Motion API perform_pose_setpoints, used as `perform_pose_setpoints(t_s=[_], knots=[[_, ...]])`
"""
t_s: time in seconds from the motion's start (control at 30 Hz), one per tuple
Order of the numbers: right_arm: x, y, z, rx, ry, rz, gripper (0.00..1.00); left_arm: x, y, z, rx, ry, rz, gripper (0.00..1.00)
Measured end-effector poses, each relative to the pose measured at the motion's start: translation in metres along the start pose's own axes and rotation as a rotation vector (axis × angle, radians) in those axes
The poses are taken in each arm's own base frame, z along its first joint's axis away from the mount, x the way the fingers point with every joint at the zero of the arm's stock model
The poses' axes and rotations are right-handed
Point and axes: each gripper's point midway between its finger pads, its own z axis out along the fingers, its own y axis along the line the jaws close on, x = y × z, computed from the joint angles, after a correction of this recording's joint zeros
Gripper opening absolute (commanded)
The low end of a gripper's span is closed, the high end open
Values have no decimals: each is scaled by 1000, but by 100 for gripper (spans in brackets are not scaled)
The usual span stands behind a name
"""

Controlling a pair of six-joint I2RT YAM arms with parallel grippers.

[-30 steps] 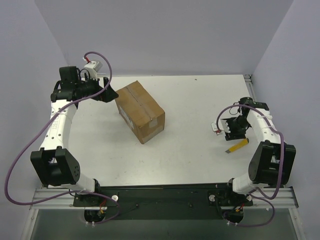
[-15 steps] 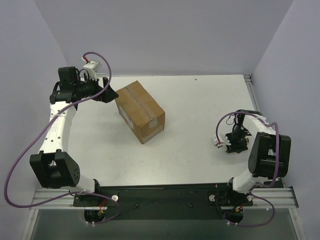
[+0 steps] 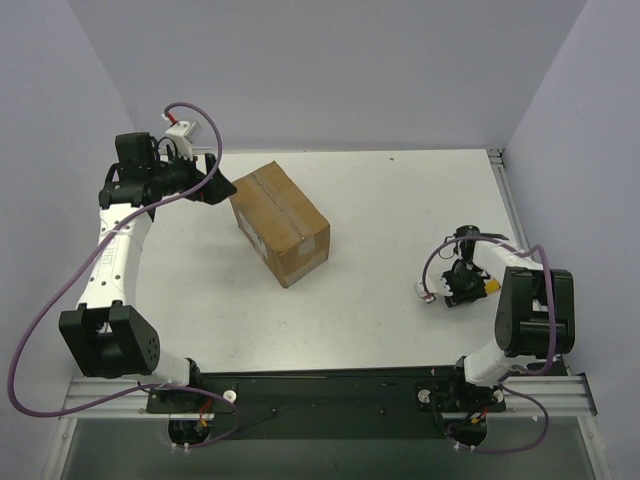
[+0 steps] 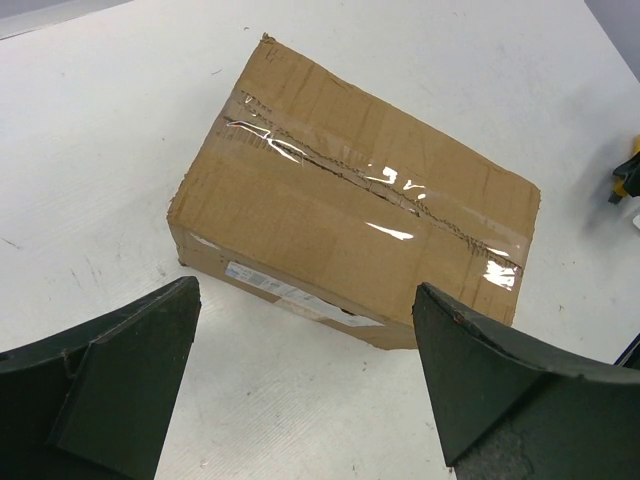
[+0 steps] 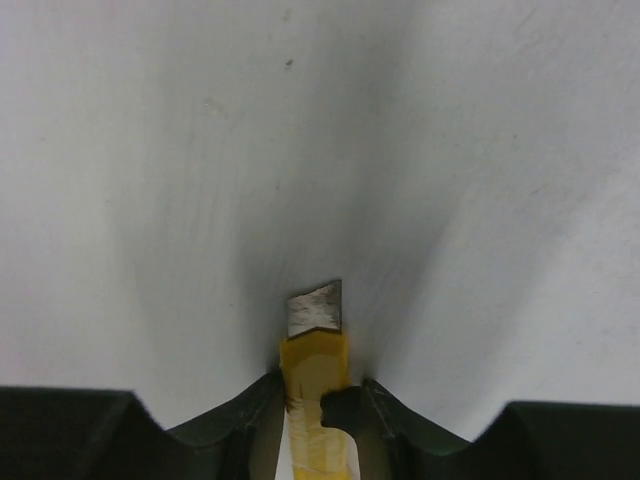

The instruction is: Unpack the express box

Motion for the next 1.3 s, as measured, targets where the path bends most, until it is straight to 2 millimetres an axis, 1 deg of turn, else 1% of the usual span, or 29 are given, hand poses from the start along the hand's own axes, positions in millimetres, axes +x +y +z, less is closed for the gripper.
perform_pose_setpoints(t_s=[0.07, 0.17, 0.23, 0.3, 0.37, 0.43, 0.5, 0.6, 0.67, 0.77, 0.8, 0.9, 0.93, 0.97, 1.0, 1.03, 1.13, 1.2, 1.3], knots=[[-2, -6, 0, 18, 18, 1, 27, 0, 0, 0, 0, -1, 0, 97], [-8, -14, -2, 42, 36, 4, 26, 0, 0, 0, 0, -1, 0, 97], [-18, -22, -3, 62, 39, -8, 26, 0, 0, 0, 0, -1, 0, 97], [-33, -30, -5, 80, 25, -28, 25, 0, 0, 0, 0, -1, 0, 97], [-53, -38, -9, 97, -7, -48, 25, 0, 0, 0, 0, -1, 2, 97], [-74, -48, -16, 107, -39, -57, 24, 0, 0, 0, 0, -1, 3, 97], [-99, -67, -28, 126, -83, -42, 23, 0, 0, 0, 0, -1, 6, 97], [-139, -107, -42, 165, -159, -8, 24, 0, 0, 0, 1, -1, 12, 97], [-163, -122, -47, 174, -207, 17, 24, -1, -1, -1, 2, -4, 20, 97], [-193, -127, -48, 152, -257, 71, 27, -2, -4, -4, 4, -9, 37, 97], [-198, -126, -47, 141, -262, 88, 29, -2, -5, -5, 4, -10, 40, 97], [-216, -119, -40, 87, -274, 188, 42, -1, -7, -6, 7, -10, 47, 97], [-221, -117, -39, 69, -280, 237, 55, 0, -7, -6, 7, -9, 47, 97], [-224, -115, -38, 52, -289, 290, 62, 0, -7, -6, 7, -8, 47, 97], [-227, -115, -38, 37, -306, 349, 79, 1, -7, -6, 7, -6, 46, 97], [-229, -116, -40, 28, -328, 405, 100, 2, -7, -6, 9, -5, 44, 97], [-224, -121, -47, 29, -407, 556, 100, 2, -7, -6, 11, -5, 44, 97], [-211, -124, -56, 76, -467, 612, 100, 2, -8, -6, 12, -5, 44, 97], [-188, -113, -71, 161, -502, 613, 100, 4, -8, -5, 17, -1, 41, 97]])
